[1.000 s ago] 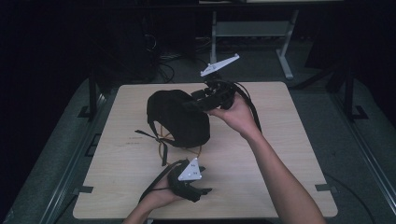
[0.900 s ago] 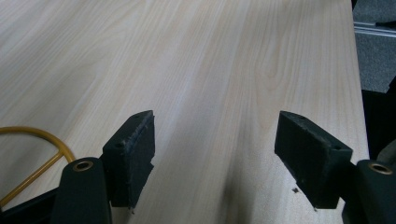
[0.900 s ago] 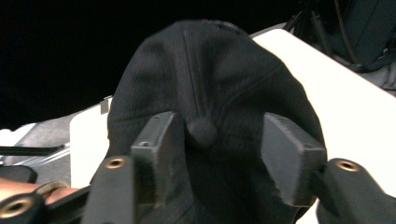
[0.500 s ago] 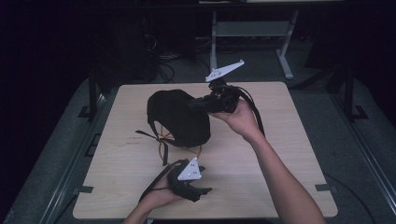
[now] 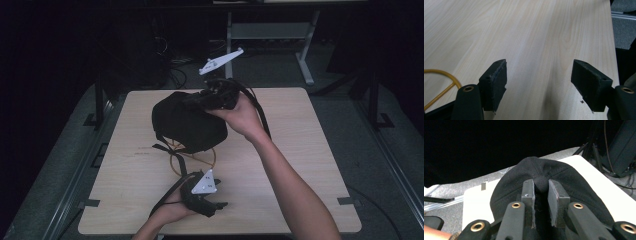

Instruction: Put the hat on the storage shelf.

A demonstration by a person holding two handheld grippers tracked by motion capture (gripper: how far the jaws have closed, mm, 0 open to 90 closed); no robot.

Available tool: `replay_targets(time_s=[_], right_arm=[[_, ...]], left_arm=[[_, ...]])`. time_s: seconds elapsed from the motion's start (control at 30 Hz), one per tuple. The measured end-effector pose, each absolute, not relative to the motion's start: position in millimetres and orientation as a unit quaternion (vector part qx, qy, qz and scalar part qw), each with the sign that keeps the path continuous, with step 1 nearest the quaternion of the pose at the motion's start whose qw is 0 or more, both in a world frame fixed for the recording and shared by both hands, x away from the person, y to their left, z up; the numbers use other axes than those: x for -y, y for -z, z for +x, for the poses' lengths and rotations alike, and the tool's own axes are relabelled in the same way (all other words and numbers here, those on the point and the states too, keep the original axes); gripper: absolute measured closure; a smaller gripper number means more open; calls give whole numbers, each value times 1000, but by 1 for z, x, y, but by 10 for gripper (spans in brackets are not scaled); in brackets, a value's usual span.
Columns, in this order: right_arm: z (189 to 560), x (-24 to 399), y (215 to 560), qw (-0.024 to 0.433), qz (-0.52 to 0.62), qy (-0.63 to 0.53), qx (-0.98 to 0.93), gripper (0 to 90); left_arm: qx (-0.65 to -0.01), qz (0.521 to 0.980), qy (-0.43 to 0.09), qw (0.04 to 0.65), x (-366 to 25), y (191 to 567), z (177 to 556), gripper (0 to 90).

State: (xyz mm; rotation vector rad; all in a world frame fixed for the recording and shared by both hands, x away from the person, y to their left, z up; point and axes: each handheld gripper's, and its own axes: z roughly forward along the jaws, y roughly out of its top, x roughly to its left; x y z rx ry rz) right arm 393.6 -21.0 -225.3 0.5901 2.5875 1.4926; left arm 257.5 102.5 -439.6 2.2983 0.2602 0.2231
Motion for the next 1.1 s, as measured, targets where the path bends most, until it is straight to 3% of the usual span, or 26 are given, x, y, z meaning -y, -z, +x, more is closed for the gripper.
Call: replay_targets(time_s=[0.07,0.17,0.33,1.1], right_arm=[[394,13,226,45,189,-485,-853,737],[395,11,229,32,191,-492,-849,617],[398,27,235,27,211,-498,-840,506],[389,114,266,39,264,-502,-823,333]], left_arm=[[-100,907,-90,398,-103,439,257,287],[-99,908,-87,398,-103,440,257,287],[-92,913,-69,390,-100,441,255,307],[-104,910,-73,394,-97,448,255,281]])
